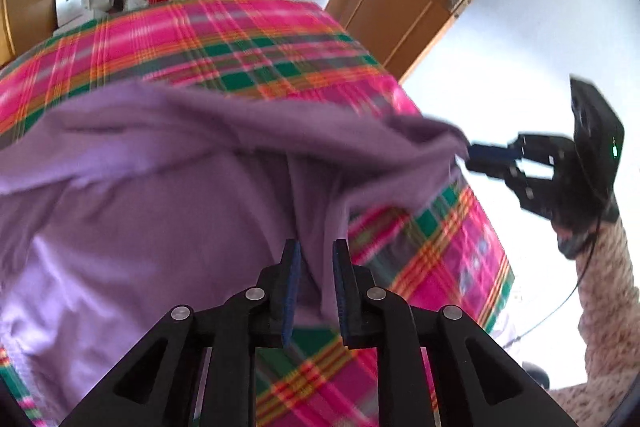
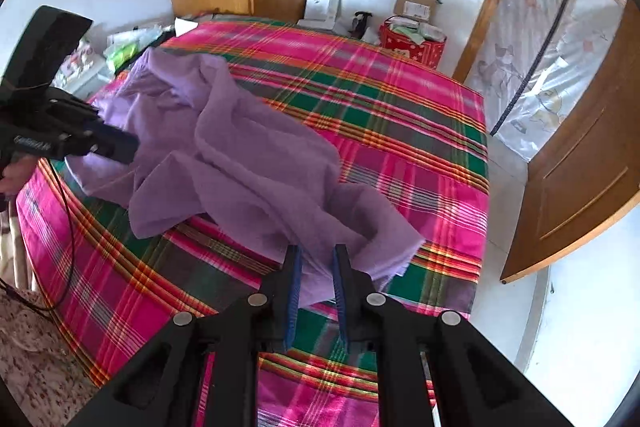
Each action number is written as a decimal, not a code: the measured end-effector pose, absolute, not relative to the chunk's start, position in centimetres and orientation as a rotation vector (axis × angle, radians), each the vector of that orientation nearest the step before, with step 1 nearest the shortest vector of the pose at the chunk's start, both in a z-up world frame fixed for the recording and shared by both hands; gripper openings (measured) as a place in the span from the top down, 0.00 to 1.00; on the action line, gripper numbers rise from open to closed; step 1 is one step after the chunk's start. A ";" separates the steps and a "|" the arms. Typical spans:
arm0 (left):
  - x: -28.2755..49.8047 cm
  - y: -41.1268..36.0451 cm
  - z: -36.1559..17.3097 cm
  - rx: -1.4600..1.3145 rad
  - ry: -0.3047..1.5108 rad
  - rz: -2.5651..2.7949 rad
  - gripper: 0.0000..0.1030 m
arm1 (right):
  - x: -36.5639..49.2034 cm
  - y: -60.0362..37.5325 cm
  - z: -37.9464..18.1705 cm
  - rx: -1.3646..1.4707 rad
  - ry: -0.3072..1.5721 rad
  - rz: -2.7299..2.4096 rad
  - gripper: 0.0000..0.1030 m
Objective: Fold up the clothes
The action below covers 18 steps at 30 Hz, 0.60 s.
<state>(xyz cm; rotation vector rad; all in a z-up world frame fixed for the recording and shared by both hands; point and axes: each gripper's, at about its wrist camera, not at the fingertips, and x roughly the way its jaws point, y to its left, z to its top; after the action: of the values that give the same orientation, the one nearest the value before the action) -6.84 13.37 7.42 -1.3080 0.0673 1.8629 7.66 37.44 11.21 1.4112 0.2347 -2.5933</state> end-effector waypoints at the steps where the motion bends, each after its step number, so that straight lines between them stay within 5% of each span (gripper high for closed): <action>1: -7.7 13.6 7.2 -1.341 0.011 1.844 0.78 | 7.8 37.9 11.2 1.407 0.204 -2.603 0.85; 3: -8.7 14.0 6.5 -1.394 -0.109 1.787 0.77 | 8.1 38.7 11.1 1.393 0.168 -2.638 0.84; 6: -9.8 15.1 5.8 -1.434 -0.250 1.726 0.59 | 8.6 40.4 11.1 1.360 0.059 -2.694 0.70; 18: -14.3 17.0 3.4 -1.634 -0.476 1.638 0.55 | 5.6 43.8 10.4 1.375 -0.261 -2.624 0.65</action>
<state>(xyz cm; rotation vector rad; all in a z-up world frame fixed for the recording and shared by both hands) -14.31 17.05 3.38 -1.6337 -0.4763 1.6382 5.62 43.80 10.42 1.3748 -0.2612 -2.6236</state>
